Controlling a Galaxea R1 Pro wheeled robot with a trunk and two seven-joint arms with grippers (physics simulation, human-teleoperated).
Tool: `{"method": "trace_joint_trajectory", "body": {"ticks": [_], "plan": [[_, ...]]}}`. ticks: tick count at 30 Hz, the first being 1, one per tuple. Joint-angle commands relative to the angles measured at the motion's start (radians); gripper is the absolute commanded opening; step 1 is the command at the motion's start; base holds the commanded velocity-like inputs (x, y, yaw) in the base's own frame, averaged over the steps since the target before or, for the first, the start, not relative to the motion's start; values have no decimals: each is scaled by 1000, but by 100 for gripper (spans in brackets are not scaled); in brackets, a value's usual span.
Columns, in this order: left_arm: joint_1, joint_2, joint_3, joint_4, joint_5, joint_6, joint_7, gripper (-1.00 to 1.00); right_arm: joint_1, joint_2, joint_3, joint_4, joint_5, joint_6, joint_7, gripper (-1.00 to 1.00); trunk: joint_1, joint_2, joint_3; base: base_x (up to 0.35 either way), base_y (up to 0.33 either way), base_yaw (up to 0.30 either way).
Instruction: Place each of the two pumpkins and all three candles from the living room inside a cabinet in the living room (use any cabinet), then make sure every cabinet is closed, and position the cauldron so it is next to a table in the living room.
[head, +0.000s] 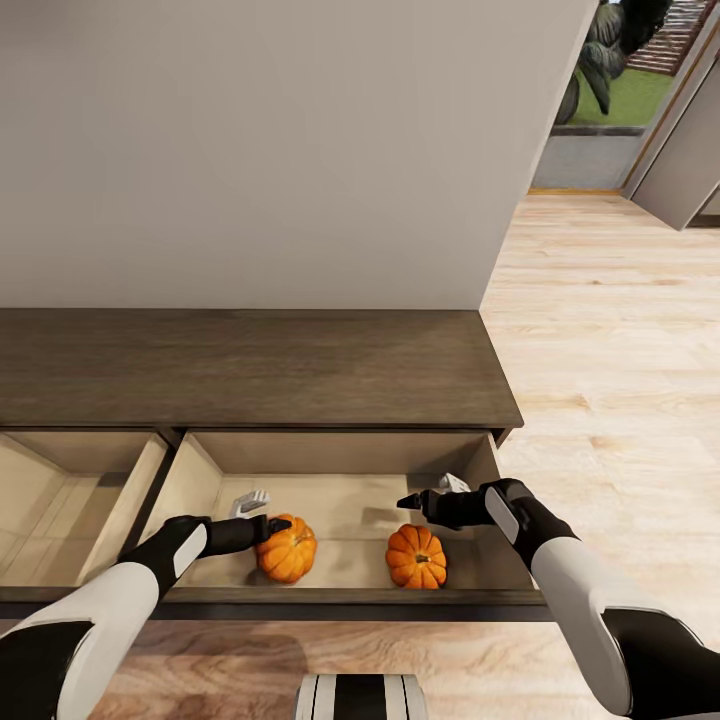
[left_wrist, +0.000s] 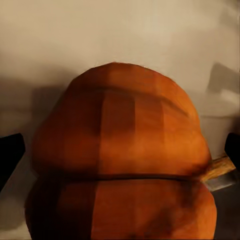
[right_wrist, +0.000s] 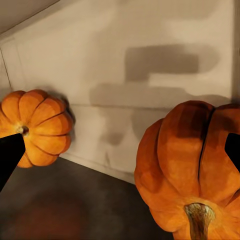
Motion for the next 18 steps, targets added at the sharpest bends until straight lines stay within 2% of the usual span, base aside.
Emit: {"method": "trace_joint_trajectory", "body": {"ticks": [1, 6, 10, 14, 16, 18], "plan": [[35, -1, 5, 0, 0, 0, 0, 100, 0, 0, 0, 0, 0, 0, 0, 100, 0, 0, 0, 0, 0, 0], [35, -5, 5, -2, 0, 0, -1, 100, 0, 0, 0, 0, 0, 0, 0, 100, 0, 0, 0, 0, 0, 0], [34, 9, 11, -24, 1, -27, -1, 100, 2, 0, 0, 0, 0, 0, 0, 100, 0, 0, 0, 0, 0, 0], [34, 44, 13, -57, 3, -58, -3, 100, 2, 1, 0, 0, 0, 0, 0, 100, 0, 0, 0, 0, 0, 0], [34, 69, 12, -127, 6, -56, -9, 100, 2, 1, 0, 0, 0, 0, 0, 100, 0, 0, 0, 0, 0, 0], [35, 83, 11, -174, 8, -52, -11, 100, 2, 0, 0, 0, 0, 0, 0, 100, 0, 0, 0, 0, 0, 0]]}}
